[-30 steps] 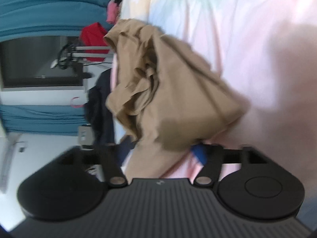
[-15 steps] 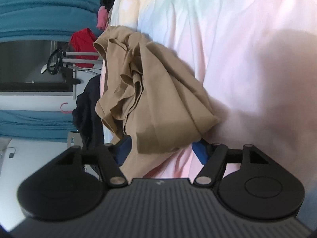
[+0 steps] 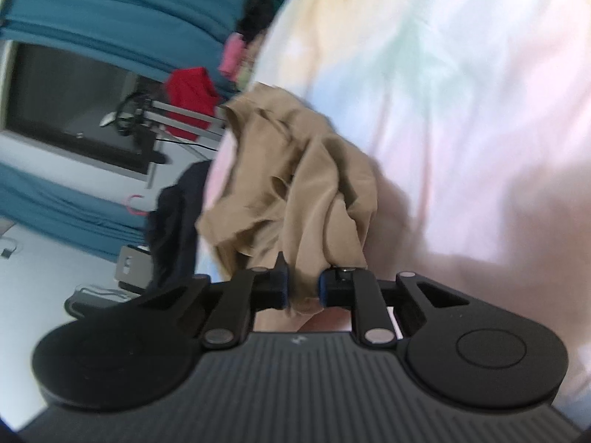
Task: Fold clothes
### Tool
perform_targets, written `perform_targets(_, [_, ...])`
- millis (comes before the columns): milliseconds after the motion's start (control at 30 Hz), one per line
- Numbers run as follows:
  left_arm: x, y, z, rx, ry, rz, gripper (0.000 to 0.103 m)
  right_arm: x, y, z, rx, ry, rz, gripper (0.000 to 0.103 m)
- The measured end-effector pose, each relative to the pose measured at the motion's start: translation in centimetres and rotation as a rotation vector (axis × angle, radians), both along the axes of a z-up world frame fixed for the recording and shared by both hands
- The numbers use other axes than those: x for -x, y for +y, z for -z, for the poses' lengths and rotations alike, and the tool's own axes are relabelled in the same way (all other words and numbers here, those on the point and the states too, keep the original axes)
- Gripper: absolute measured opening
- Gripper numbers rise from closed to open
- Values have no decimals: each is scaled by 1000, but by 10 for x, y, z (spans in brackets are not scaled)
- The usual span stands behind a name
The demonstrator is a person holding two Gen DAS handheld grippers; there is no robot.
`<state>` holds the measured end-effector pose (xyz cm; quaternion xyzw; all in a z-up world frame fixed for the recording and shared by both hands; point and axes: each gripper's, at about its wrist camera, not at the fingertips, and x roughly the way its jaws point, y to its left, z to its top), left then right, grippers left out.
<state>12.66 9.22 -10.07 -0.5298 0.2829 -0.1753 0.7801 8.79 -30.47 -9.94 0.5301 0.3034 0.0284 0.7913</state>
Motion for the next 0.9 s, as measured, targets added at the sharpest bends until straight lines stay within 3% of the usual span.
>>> perform_targets(200, [28,4,-48,-17,-96,-22,5,19,-1,-48,-4,-130,-26,15])
perform_targets(400, [77,4,-90,-29,-154,-4,4,62,-6,-86,38,-167,-78,15])
perform_targets(567, [135,2,-106,-67,-71,25,4,112,-6,-110,134,-141,-146,15])
perform_targets(733, [189,4,-110,-63,-21,33,4,154,-15,-115,139,-116,-181,15])
perform_targets(833, [194,1,-114,-76,-12,27,4,151,-17,-112,124,-110,-172,15])
perform_targets(900, [177,-3,-117,-127,-5,7,5,146,-18,-110,114,-108,-165,15])
